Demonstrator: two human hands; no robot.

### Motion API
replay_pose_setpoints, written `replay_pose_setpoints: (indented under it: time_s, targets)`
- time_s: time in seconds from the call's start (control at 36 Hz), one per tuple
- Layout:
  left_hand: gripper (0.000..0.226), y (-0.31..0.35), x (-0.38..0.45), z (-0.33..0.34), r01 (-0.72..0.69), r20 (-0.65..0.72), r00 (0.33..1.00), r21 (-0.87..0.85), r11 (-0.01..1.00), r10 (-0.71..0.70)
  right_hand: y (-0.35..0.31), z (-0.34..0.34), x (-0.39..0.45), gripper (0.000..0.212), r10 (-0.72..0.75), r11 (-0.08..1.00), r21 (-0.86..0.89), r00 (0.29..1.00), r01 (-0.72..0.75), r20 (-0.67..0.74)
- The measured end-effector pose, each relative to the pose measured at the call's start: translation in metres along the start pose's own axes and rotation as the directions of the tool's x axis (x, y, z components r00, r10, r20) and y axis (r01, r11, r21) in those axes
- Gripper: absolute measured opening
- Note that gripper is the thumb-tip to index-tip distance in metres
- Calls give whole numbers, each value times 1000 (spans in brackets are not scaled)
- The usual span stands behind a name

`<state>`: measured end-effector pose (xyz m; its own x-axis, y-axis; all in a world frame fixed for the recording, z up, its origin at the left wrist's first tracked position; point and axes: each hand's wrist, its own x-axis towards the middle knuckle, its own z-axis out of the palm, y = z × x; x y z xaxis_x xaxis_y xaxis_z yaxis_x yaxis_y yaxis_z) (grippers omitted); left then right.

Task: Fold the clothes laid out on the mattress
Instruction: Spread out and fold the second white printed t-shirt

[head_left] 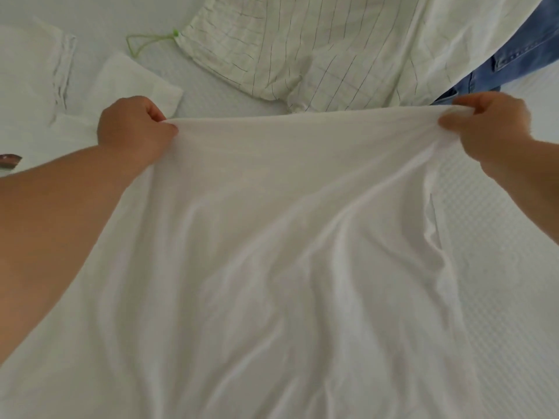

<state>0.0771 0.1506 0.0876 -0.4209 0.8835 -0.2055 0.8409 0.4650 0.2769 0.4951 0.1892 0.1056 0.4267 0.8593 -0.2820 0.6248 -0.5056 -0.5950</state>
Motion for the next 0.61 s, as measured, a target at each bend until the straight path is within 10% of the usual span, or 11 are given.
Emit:
replay_pose_setpoints:
  time_s: [0.25, 0.61]
  targets:
    - [54, 21, -40, 35, -70, 49, 996, -136, 988, 77, 30, 22, -19, 51, 69, 989, -129, 997, -66, 17]
    - [30, 72, -234, 87, -313, 396, 830, -252, 915, 393, 175, -26, -195, 57, 429, 876, -324, 884, -357, 186]
